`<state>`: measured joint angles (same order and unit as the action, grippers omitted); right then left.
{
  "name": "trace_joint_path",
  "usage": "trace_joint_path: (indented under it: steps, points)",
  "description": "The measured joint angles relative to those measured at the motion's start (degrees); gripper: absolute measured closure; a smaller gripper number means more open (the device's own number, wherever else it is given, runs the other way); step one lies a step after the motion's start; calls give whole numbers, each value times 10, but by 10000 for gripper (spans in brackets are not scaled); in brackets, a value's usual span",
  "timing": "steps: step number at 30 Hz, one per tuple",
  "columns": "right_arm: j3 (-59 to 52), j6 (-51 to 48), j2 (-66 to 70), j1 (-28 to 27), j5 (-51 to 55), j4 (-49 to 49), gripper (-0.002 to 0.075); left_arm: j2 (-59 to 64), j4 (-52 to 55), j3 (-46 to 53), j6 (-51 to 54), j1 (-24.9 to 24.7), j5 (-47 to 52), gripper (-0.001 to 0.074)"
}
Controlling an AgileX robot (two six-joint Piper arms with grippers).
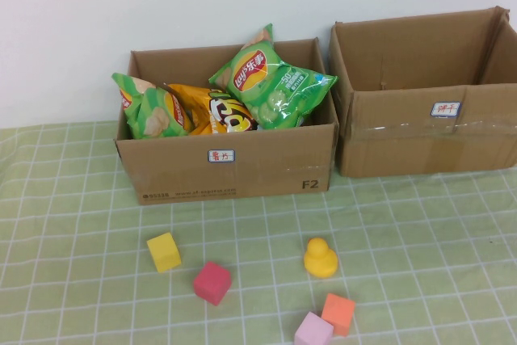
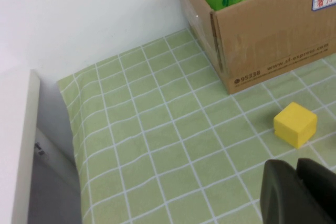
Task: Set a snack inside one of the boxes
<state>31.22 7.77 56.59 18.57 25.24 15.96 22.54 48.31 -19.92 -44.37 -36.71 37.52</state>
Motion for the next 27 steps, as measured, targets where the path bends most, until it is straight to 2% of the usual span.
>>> trace_joint_path:
  steps: [12,27]
  points:
    - [-30,30,-197,0,48,42,721,0,-3,0,-12,0,-26,707]
    - [-30,42,-210,0,72,44,725,0,6,0,-14,0,-24,707]
